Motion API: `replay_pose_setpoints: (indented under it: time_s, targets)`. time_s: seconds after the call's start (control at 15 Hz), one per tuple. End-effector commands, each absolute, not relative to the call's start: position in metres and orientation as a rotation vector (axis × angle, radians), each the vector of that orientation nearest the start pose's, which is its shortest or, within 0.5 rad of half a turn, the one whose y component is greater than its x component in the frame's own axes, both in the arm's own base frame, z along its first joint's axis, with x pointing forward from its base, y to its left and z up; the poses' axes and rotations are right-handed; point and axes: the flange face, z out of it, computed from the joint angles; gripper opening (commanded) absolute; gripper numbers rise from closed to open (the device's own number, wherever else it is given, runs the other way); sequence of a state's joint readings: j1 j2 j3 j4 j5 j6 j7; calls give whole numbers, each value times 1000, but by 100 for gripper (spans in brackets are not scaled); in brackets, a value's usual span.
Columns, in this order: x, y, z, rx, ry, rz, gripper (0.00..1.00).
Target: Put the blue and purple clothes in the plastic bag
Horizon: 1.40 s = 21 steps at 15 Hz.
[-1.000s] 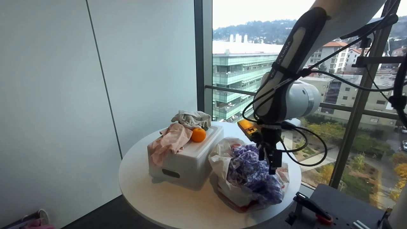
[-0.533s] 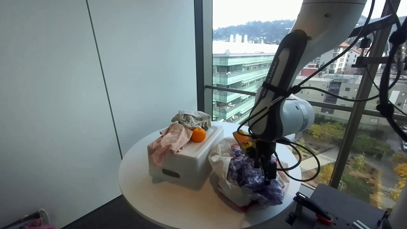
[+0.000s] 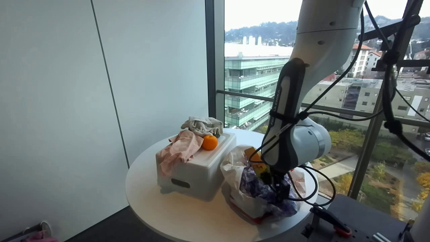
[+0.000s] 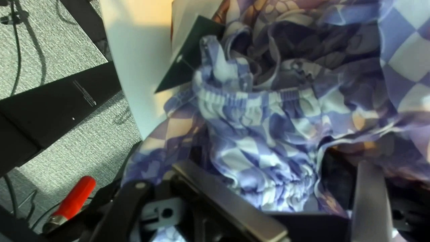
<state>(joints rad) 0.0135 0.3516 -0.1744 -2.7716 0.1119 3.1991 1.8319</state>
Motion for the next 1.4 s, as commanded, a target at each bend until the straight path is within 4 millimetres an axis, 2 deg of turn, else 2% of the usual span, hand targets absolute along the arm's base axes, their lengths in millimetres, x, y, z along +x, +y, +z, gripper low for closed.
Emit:
replay_pose_setpoints:
  time_s: [0.0, 0.33, 0.47, 0.67, 0.8, 1.0, 1.07, 1.13, 1.33]
  targets:
    - [361, -80, 111, -1595, 2666, -227, 58]
    - [360, -83, 108, -1640, 2634, -339, 20]
    - [363, -81, 113, -1643, 2604, -411, 9]
    - [373, -70, 129, -1624, 2552, -490, 7]
    - [380, -57, 142, -1617, 2502, -551, 11]
    - [390, -38, 164, -1613, 2412, -673, 11]
    - [392, -32, 172, -1613, 2382, -724, 11]
    - [382, -29, 185, -1608, 2348, -776, 10]
    - [395, -15, 217, -1566, 2259, -904, 11]
